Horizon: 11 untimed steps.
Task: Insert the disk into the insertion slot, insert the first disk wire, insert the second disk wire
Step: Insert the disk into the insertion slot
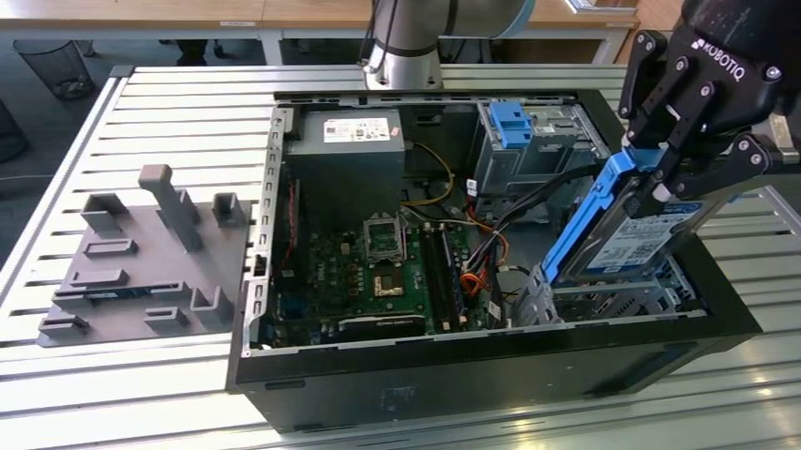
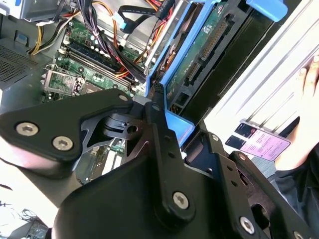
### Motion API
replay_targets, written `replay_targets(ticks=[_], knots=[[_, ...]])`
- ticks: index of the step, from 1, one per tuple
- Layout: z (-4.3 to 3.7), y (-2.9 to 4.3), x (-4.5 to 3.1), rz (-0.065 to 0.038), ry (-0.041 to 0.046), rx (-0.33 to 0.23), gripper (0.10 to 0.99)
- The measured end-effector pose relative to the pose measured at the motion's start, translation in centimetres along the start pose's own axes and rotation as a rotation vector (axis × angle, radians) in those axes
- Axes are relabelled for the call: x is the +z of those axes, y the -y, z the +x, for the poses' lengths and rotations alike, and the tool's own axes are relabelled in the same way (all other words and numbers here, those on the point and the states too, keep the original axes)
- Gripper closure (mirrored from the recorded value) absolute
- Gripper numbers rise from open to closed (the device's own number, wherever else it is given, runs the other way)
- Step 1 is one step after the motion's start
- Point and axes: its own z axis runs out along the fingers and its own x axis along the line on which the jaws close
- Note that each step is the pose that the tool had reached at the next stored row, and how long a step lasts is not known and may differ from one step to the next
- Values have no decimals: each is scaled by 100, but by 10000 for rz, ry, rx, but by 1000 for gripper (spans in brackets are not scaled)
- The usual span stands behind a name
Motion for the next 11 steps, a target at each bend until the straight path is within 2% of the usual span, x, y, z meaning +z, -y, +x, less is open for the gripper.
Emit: replay_targets(ticks=[11], knots=[[0,1,48,0,1,0,722]])
